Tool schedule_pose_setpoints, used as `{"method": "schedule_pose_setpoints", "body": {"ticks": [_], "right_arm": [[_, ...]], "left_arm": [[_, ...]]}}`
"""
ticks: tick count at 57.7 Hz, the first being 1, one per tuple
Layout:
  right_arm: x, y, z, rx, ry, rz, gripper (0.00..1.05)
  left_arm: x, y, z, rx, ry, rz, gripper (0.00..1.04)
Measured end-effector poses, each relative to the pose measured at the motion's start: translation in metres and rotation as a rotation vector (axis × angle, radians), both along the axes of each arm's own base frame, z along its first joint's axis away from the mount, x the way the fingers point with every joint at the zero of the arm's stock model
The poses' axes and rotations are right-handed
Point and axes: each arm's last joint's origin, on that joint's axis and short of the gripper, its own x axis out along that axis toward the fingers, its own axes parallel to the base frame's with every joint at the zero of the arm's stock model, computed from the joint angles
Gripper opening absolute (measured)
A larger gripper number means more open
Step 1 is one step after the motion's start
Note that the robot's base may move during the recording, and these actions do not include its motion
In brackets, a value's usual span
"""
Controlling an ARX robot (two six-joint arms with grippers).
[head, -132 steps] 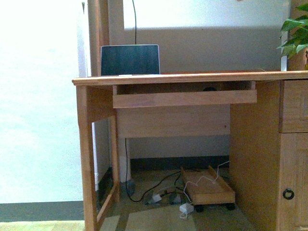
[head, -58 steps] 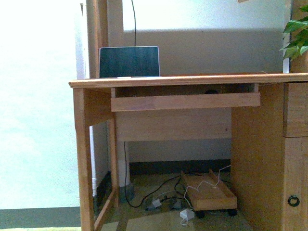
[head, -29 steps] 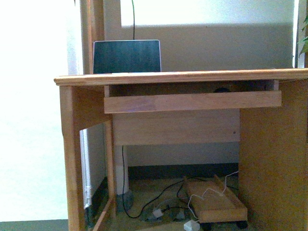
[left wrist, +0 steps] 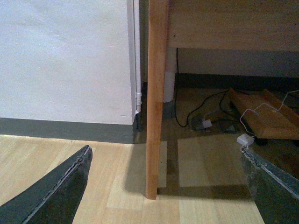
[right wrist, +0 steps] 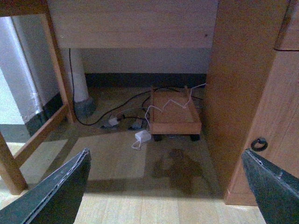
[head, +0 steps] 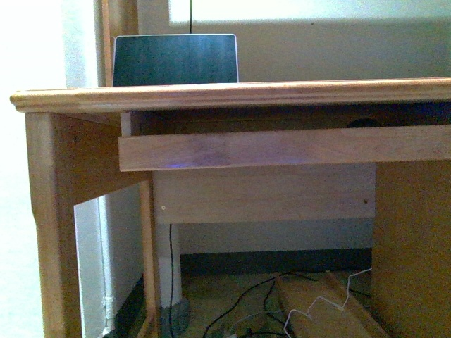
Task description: Place mouse
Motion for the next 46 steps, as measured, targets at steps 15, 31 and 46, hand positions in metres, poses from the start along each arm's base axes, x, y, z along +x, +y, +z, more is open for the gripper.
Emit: {"method": "schedule_pose_setpoints", "body": {"ticks": [15, 31, 46], "right_arm": [[0.0000, 0.0000, 0.0000, 0.000, 0.000, 0.000, 0.97], [0.0000, 0.0000, 0.0000, -0.001, 0.000, -0.001, 0.97], [0.0000, 0.0000, 0.0000, -0.001, 0.000, 0.000, 0.97]], "left_arm": [[0.0000, 0.0000, 0.0000, 0.000, 0.000, 0.000, 0.97], [0.0000, 0.0000, 0.0000, 0.000, 0.000, 0.000, 0.97], [0.0000, 0.0000, 0.0000, 0.000, 0.000, 0.000, 0.97]]}}
